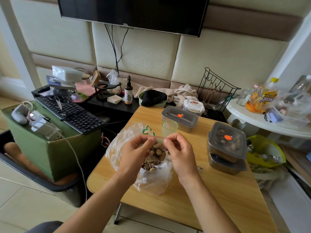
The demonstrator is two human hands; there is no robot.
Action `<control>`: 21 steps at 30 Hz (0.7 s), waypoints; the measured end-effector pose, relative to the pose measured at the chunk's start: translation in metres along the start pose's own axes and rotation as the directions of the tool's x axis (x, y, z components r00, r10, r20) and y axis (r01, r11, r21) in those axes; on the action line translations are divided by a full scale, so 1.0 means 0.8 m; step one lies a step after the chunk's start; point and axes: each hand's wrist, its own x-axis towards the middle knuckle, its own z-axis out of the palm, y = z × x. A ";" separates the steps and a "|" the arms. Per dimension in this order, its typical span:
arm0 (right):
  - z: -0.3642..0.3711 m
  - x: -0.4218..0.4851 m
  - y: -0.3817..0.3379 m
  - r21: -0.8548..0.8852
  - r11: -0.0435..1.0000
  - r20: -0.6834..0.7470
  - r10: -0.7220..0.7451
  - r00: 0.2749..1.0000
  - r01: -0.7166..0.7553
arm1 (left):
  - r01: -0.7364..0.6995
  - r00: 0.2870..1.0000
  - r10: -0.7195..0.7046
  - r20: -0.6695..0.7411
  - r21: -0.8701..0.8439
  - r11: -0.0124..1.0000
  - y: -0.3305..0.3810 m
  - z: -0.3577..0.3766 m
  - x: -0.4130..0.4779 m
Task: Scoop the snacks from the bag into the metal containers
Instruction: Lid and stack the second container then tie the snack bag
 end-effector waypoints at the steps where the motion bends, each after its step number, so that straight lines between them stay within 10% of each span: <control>1: 0.000 0.000 -0.001 0.001 1.000 0.002 0.001 1.000 -0.001 | 0.005 1.000 -0.005 0.001 -0.012 1.000 0.001 0.000 0.000; 9: -0.003 -0.001 -0.006 0.047 0.998 0.036 0.043 0.998 -0.045 | 0.021 1.000 -0.022 -0.013 -0.080 0.997 0.005 -0.003 0.000; 21: -0.007 0.002 0.002 -0.156 0.986 0.131 -0.044 0.990 0.064 | -0.145 0.988 0.127 0.084 0.255 0.956 -0.001 -0.001 0.000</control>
